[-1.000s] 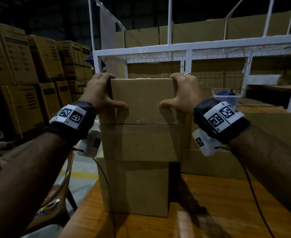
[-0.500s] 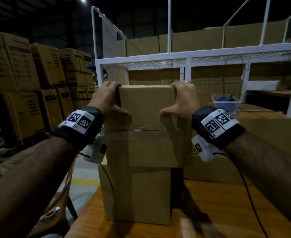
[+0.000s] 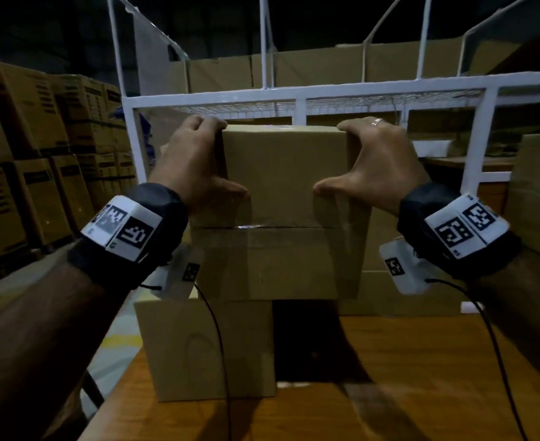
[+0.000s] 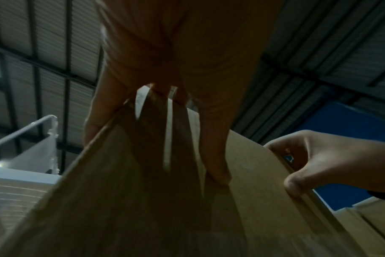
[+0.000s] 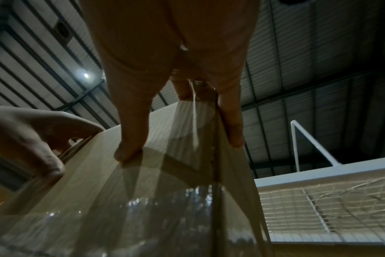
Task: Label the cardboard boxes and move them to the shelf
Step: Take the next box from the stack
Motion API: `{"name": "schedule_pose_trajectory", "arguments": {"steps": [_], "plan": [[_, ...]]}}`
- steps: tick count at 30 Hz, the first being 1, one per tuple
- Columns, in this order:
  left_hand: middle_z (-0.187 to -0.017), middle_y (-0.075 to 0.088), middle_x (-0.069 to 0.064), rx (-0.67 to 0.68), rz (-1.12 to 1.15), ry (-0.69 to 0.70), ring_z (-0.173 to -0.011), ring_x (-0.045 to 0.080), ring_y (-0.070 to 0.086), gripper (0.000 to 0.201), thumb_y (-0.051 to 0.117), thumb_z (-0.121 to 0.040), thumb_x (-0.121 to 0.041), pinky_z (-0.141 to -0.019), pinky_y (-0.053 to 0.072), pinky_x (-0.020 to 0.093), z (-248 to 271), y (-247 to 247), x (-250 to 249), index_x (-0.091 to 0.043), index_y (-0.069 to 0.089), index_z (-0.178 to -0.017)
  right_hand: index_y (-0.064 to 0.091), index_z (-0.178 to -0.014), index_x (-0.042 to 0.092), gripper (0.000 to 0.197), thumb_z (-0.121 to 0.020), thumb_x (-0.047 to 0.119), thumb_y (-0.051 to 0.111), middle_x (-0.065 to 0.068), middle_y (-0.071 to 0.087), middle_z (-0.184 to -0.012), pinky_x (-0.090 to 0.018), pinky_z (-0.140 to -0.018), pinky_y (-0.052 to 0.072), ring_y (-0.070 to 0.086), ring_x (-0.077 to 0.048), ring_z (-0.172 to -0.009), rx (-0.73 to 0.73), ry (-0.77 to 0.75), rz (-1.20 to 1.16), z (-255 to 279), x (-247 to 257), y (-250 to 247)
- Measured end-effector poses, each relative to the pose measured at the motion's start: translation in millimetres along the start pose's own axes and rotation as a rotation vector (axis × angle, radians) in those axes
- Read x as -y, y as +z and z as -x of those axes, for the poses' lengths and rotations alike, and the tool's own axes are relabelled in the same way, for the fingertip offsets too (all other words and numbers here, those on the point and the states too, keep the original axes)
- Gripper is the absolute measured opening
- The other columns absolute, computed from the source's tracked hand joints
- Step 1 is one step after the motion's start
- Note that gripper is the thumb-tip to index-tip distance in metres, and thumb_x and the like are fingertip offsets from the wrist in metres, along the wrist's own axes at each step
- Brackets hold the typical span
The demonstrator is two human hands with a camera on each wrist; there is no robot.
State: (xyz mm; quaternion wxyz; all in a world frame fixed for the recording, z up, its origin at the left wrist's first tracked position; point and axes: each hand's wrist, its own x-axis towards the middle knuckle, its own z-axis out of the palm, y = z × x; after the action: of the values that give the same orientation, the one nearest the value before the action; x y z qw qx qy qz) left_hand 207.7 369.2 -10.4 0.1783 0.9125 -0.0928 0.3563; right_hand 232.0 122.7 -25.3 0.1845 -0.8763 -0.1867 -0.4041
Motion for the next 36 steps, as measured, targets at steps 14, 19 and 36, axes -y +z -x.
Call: {"name": "schedule_pose_trajectory", "arguments": {"steps": [14,19,36], "plan": [[-0.141,0.039,0.006,0.071,0.075,0.093,-0.128,0.026,0.040,0.099,0.087,-0.057,-0.036,-0.107,0.037,0.047,65.7,64.3,-148.7,-0.017,0.037,-0.141,0.050,-0.134,0.013,0.090,-0.059,0.046,0.086,-0.009,0.055,-0.129,-0.035,-0.099,0.040,0.050,-0.023,-0.118,-0.010,0.086,0.106,115.8,-113.5,-98.3],[-0.143,0.035,0.002,0.140,0.092,0.044,-0.128,0.026,0.039,0.098,0.087,-0.059,-0.035,-0.106,0.034,0.046,100.2,102.5,-188.2,-0.022,0.035,-0.141,0.051,-0.133,0.012,0.090,-0.058,0.046,0.087,-0.010,0.055,-0.131,-0.042,-0.100,0.042,0.051,-0.025,-0.119,0.049,0.114,0.077,161.9,-155.9,-107.5],[-0.150,0.025,-0.003,0.344,0.038,-0.082,-0.129,0.028,0.037,0.100,0.084,-0.064,-0.040,-0.108,0.032,0.042,199.6,210.9,-216.8,-0.022,0.028,-0.145,0.043,-0.138,0.016,0.091,-0.062,0.045,0.085,-0.005,0.045,-0.141,-0.038,-0.104,0.037,0.044,-0.024,-0.127,0.306,0.231,0.005,281.6,-225.5,-65.5]]}}
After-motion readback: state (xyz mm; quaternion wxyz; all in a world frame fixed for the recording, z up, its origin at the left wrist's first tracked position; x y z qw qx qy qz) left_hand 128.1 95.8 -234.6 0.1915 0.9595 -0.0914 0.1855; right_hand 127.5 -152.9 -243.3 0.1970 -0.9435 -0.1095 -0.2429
